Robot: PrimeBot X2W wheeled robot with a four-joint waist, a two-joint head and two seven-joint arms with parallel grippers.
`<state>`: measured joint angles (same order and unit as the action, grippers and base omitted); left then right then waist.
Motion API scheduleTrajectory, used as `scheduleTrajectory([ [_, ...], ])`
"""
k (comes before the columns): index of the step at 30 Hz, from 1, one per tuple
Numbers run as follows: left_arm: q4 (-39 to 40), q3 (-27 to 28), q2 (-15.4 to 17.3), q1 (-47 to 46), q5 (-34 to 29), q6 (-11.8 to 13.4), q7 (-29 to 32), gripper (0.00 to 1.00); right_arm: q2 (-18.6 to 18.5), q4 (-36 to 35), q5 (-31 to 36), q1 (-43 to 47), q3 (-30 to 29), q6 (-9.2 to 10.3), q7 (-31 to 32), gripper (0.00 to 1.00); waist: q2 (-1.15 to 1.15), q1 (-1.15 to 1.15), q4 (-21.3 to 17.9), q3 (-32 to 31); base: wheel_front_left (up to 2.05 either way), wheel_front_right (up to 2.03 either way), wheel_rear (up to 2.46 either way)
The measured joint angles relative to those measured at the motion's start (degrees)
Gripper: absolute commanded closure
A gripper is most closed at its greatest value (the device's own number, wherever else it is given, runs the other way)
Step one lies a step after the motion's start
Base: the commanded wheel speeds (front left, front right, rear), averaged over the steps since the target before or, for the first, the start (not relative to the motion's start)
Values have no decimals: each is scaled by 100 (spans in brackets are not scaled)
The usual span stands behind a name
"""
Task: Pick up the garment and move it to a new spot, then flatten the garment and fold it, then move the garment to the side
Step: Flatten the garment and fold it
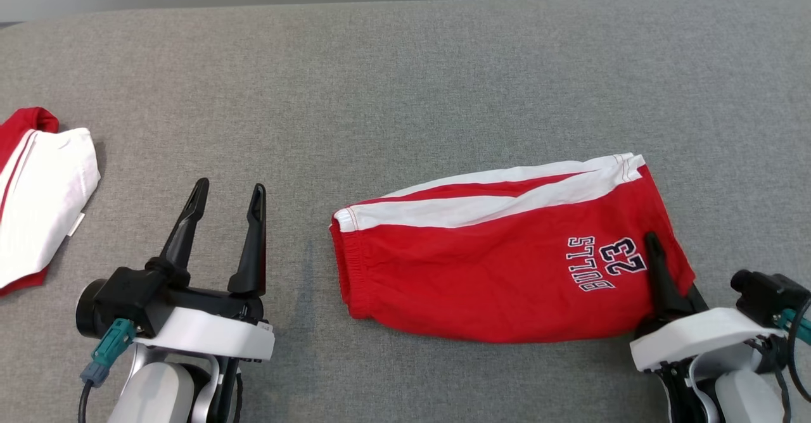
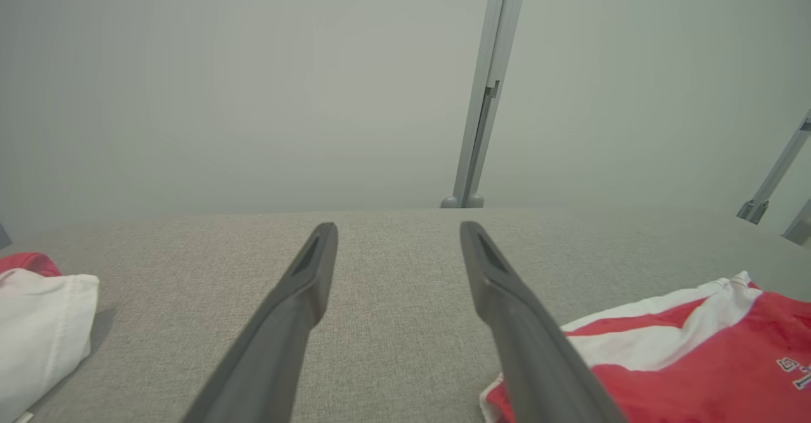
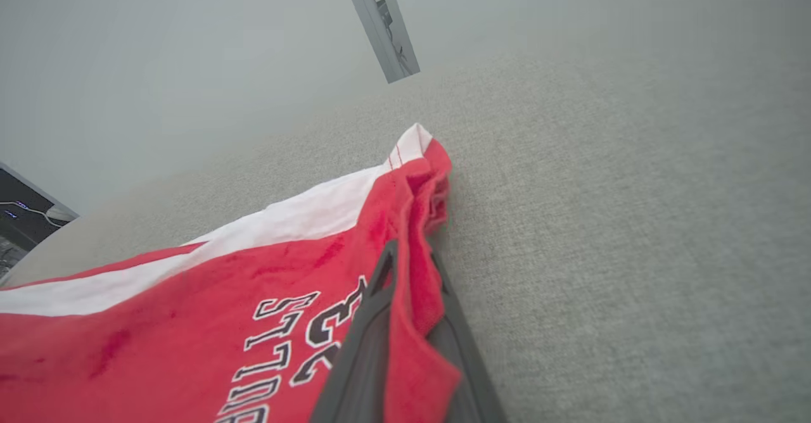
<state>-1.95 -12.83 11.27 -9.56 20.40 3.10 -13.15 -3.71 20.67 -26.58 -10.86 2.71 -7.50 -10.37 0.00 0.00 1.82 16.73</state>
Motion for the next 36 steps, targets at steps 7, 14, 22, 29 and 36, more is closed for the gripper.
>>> scheduleTrajectory([
  [7, -2, -27, -4, 0, 29, 8, -3, 0, 49, -821, 168, -183, 511, 2, 389, 100, 0, 0, 78, -70, 0, 0, 0],
  [14, -47, -82, -78, -1, 54, 18, -25, 0, 90, -1311, -122, -555, 1597, 2, 582, 100, 0, 0, 242, -139, 0, 0, 0],
  [22, -70, -118, -122, -4, 80, 16, -75, 0, 102, -906, -802, -957, 2841, 2, 448, 100, 0, 0, 503, -161, 0, 0, 0],
  [29, -140, -135, -142, -8, 87, 15, -102, 0, 102, -193, -1270, -1268, 3663, 2, 214, 100, 0, 0, 652, -95, 0, 0, 0],
  [36, -181, -140, -164, -10, 104, 15, -120, 0, 100, 60, -1180, -1476, 4063, 2, -21, 0, 0, 0, 615, -72, 0, 0, 0],
])
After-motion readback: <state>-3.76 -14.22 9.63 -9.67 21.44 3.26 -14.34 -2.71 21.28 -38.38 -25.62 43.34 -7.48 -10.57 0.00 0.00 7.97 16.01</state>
